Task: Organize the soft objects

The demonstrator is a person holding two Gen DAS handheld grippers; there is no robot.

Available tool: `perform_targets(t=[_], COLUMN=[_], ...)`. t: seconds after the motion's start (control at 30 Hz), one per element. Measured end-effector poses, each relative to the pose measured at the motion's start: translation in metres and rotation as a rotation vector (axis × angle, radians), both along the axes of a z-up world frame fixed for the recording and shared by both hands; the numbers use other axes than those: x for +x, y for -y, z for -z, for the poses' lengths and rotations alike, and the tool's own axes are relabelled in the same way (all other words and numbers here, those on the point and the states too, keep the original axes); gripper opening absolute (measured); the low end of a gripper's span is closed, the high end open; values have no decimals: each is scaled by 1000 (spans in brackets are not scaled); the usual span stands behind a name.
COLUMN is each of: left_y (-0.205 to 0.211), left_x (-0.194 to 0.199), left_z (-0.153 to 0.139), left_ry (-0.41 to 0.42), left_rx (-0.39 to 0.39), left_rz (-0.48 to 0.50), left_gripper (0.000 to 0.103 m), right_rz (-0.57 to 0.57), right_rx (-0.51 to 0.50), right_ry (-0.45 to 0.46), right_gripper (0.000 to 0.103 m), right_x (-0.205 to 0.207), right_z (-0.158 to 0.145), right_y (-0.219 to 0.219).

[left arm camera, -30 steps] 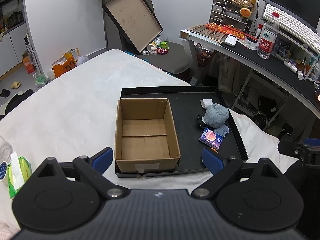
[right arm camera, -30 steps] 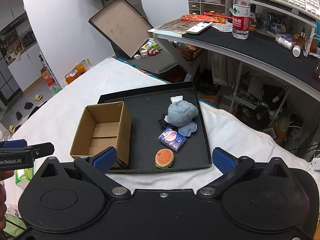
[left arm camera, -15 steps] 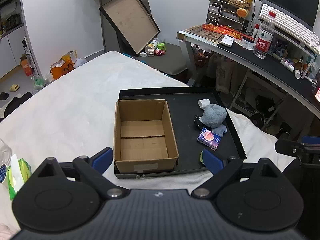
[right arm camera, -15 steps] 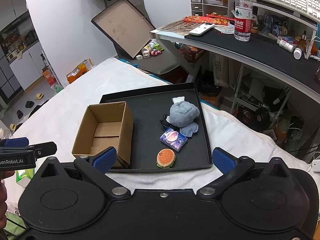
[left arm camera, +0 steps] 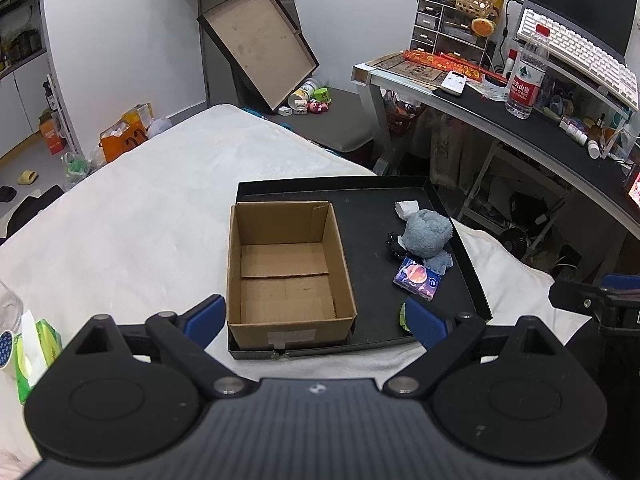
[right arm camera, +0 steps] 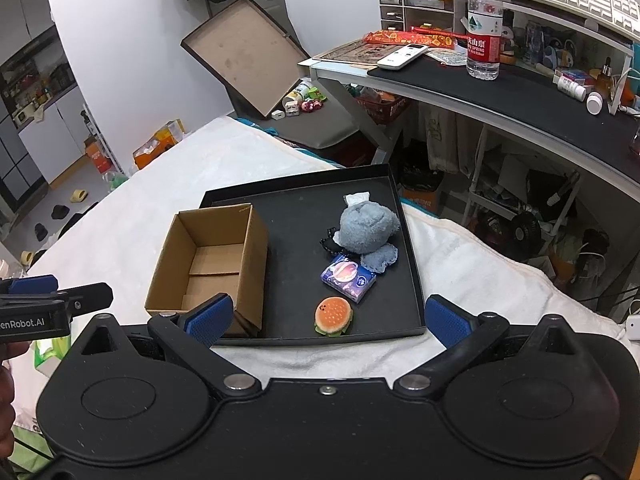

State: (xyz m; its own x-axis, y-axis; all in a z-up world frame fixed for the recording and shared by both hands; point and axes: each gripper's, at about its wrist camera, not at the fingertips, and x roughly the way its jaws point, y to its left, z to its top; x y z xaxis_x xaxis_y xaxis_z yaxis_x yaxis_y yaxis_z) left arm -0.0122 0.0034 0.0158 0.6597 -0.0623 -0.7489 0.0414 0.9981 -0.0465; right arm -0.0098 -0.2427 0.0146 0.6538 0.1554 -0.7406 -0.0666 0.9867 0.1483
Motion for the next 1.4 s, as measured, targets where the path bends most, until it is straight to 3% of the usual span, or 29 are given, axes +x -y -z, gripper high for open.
perform_targets(t=[0.73,1.4], left_y=[-1,-22], left_x=[23,72], left_z=[16,59], left_ry=[-16,-84], left_rx=[-10,-7], left_rz=[-7,-82], left_gripper=[95,95], right_rz=[-6,-71], right_rx=[0,-14], right_ry=[-46,-26], right_gripper=[103,103], right_x=[23,74], right_z=[18,47], right_y=[1,-7])
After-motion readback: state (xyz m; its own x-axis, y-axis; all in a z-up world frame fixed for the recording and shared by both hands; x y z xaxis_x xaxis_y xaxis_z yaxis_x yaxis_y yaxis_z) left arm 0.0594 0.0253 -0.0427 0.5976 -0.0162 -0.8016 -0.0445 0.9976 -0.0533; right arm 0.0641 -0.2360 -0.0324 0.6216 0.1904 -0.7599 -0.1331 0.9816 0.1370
